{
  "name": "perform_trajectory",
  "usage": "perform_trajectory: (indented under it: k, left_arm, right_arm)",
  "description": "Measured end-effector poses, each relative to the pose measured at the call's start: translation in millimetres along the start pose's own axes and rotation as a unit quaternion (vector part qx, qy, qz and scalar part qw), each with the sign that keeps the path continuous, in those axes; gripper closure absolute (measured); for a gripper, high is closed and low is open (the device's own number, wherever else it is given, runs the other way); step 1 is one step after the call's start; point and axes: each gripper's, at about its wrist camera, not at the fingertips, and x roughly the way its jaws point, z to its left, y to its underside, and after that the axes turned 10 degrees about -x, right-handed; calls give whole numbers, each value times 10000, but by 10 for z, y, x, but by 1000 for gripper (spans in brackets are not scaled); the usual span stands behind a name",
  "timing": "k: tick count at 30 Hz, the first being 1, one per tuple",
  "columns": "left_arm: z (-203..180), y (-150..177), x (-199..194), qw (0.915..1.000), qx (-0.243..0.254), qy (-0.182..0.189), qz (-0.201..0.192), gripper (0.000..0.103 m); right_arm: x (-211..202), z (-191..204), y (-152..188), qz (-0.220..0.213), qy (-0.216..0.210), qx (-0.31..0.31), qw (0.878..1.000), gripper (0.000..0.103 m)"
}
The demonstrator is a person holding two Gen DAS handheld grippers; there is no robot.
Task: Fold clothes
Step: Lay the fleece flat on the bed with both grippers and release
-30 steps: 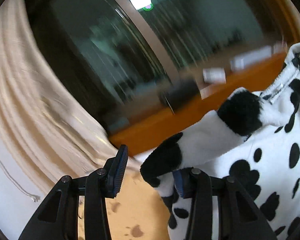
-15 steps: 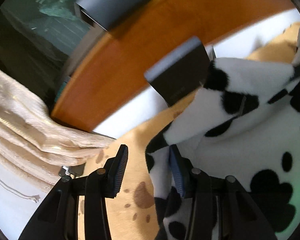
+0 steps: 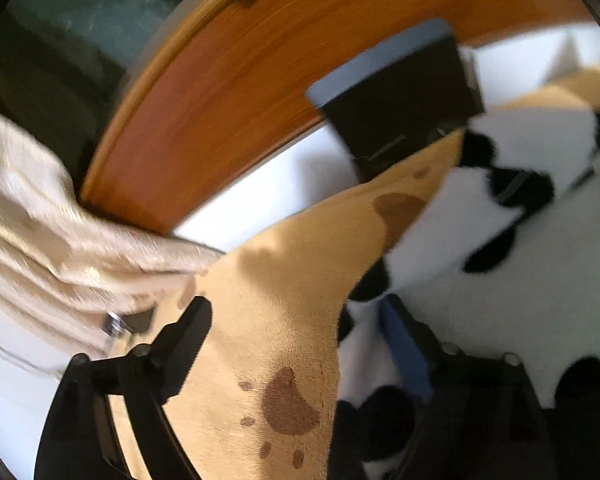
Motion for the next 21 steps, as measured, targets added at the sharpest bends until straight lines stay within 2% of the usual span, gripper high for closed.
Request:
perform_trajectory:
  k: [2,4,5,6,7,10,12,15,18,19,21]
  left_arm:
    - [79,3,30,9997,-219,125,76,6]
    - [122,11,12,9993,-343,164,65,5]
    - [131,15,-20,9992,-367,161,17,5]
    - [132,17,-71,9992,-365,151,-69,5]
    - [134,19,-121,9991,-363,141,-155,5]
    - [166,-3,-297,9981,-399,201,-425,5]
    - [204,-40,-420,9968,-479,274,-572,5]
    - [298,-98,-592,9934,-767,572,-633,5]
    - [356,-119,-670,9904,-895,875,-585,5]
    - [341,-114,-675,9909,-829,888,-586,5]
    - [268,-91,-675,9940,-529,726,-616,5]
  right_arm:
    - [8,-200,16,28,-470,511,9976,91]
    - [-16,-331,42,-3,-610,806,9949,74]
    - [-48,-387,61,-69,-592,931,9939,69]
    - [-91,-446,84,-173,-601,1091,9921,57]
    - [-139,-506,108,-290,-629,1264,9896,52]
    - [-325,-598,154,-656,-774,1571,9824,52]
    - [-469,-554,143,-883,-741,1446,9828,52]
    - [-558,-535,106,-1016,-528,1073,9876,52]
    - [-439,-647,85,-782,-426,1074,9902,51]
    - [-381,-679,84,-629,-512,1226,9891,47]
    - [-165,-839,181,-216,-979,1833,9779,44]
